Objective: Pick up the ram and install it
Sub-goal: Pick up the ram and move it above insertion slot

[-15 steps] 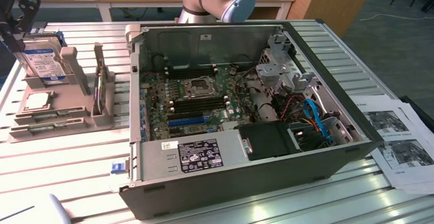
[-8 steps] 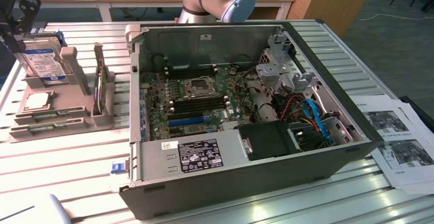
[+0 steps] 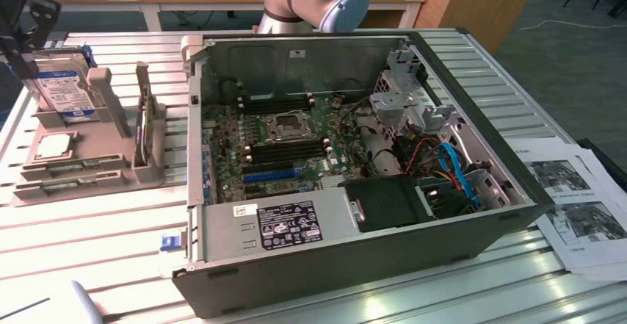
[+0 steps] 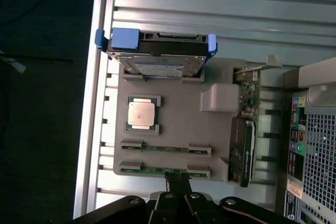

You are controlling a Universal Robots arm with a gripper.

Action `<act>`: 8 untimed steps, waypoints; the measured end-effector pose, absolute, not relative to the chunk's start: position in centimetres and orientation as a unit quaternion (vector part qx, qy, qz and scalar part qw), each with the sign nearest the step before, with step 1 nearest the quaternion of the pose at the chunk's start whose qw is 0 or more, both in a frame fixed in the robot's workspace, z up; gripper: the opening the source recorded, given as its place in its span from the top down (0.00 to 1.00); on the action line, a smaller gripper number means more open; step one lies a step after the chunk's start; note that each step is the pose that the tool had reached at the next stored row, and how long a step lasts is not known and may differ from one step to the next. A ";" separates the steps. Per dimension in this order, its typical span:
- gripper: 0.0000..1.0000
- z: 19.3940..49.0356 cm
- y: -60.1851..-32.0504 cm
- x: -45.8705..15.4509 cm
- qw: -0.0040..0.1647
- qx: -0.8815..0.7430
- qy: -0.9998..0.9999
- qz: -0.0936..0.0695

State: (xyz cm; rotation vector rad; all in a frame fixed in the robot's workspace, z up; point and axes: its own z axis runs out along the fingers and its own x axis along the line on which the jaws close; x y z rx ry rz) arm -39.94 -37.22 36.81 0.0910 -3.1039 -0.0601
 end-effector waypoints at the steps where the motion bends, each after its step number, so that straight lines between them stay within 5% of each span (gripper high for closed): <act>1: 0.90 36.8 -37.2 -39.9 0.018 0.029 -0.999 -0.019; 8: 0.90 36.6 -37.2 -39.9 0.018 0.029 -0.999 -0.019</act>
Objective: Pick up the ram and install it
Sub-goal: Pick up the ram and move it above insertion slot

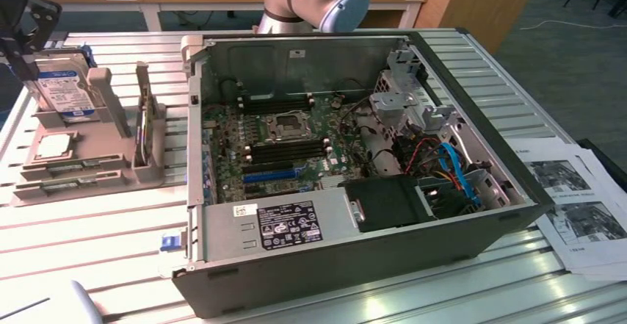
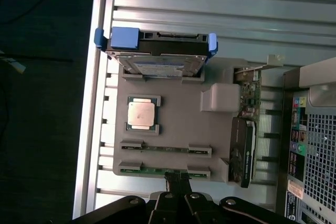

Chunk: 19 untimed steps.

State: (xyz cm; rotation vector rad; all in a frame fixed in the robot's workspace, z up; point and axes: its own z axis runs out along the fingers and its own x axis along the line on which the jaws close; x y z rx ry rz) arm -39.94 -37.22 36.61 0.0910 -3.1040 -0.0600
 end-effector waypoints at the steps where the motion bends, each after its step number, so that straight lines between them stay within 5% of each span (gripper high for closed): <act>1: 0.90 36.6 -37.2 -39.9 0.018 0.029 -0.999 -0.019; 19: 0.90 36.5 -37.2 -39.9 0.018 0.066 -0.997 -0.019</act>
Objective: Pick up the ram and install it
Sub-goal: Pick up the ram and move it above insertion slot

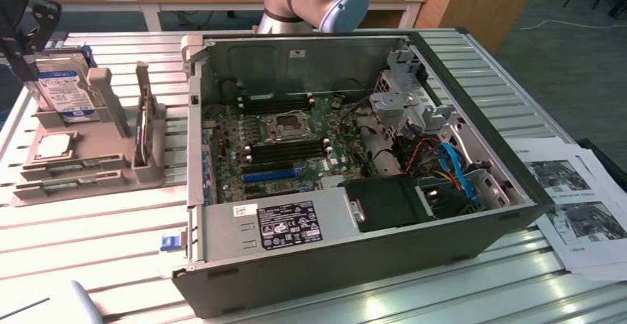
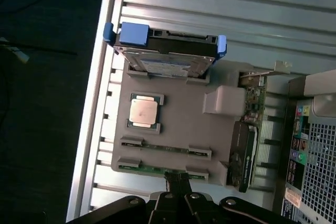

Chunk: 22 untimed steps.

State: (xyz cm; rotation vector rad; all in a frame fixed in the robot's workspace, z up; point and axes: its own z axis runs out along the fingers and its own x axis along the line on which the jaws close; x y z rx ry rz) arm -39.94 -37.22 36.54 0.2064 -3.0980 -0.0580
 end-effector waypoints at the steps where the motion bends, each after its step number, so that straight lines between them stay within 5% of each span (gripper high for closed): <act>1: 0.90 36.5 -37.2 -39.9 0.018 0.075 -0.997 -0.018; 22: 0.90 36.5 -37.2 -39.9 0.021 0.253 -0.967 -0.015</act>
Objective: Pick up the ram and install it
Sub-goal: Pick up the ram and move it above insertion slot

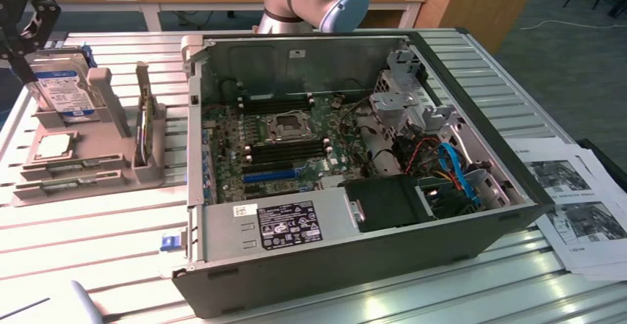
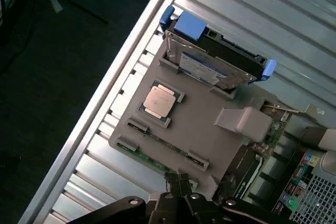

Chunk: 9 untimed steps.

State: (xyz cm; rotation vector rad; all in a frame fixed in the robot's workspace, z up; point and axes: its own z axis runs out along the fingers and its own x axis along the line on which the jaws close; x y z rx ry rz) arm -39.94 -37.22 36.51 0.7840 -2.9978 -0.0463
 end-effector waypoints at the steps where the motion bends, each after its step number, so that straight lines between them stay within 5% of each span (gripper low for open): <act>1: 0.90 36.5 -37.2 -39.9 0.021 0.262 -0.965 -0.015; 9: 0.90 36.5 -37.2 -39.9 0.022 0.331 -0.943 -0.013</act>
